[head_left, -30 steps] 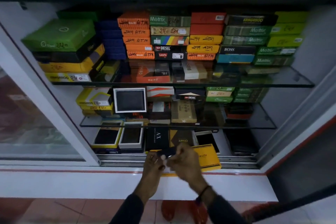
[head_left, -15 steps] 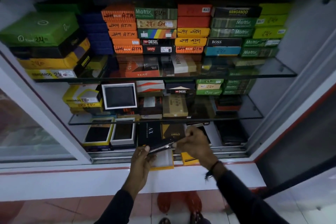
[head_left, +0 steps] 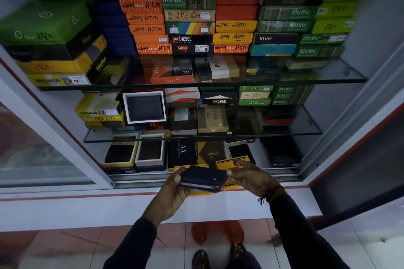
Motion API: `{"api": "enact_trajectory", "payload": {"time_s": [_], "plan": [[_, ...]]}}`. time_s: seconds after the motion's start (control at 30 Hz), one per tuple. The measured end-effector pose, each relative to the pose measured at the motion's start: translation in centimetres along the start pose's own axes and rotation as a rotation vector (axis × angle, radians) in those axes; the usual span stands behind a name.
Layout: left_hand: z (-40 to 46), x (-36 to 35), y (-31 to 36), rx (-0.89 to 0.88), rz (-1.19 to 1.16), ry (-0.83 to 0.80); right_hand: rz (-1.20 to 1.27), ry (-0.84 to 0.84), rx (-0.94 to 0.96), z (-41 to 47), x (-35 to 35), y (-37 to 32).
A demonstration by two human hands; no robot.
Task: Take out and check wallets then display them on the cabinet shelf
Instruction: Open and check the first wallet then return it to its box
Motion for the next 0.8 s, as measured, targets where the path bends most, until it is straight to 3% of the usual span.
{"api": "enact_trajectory", "payload": {"time_s": [0.13, 0.2, 0.33, 0.43, 0.53, 0.63, 0.8], "plan": [[0.1, -1.9, -0.4, 0.079, 0.105, -0.121, 0.122, -0.019, -0.001, 0.7, -2.6, 2.2], [-0.1, -2.0, -0.4, 0.119, 0.11, -0.108, 0.198, -0.031, 0.02, 1.0, -3.6, 3.0], [-0.6, -0.9, 0.1, 0.18, 0.215, -0.009, 0.224, 0.1, 0.083, 1.9, -4.1, 2.5], [-0.2, -0.6, 0.5, 0.146, 0.341, 0.167, -0.027, 0.173, 0.127, 2.5, -3.9, 2.0], [0.1, -0.8, 0.8, -0.003, 0.498, 0.331, -0.144, 0.083, 0.059, 1.9, -3.3, 2.2], [0.2, -1.2, 0.6, -0.123, 0.65, 0.387, -0.299, 0.076, 0.259, 1.2, -3.0, 1.9], [0.7, -0.7, 0.1, -0.146, 0.509, 0.496, -0.49, 0.065, 0.444, 0.8, -4.1, 1.1]]}}
Point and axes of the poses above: each hand's wrist, its own z-axis towards the middle knuckle, its own x-axis out of the back of the hand, y = z × x, the point moved 2 cm from there along z, towards the middle knuckle, and after that the axes turned 2 degrees about x, right-handed, at the moved point
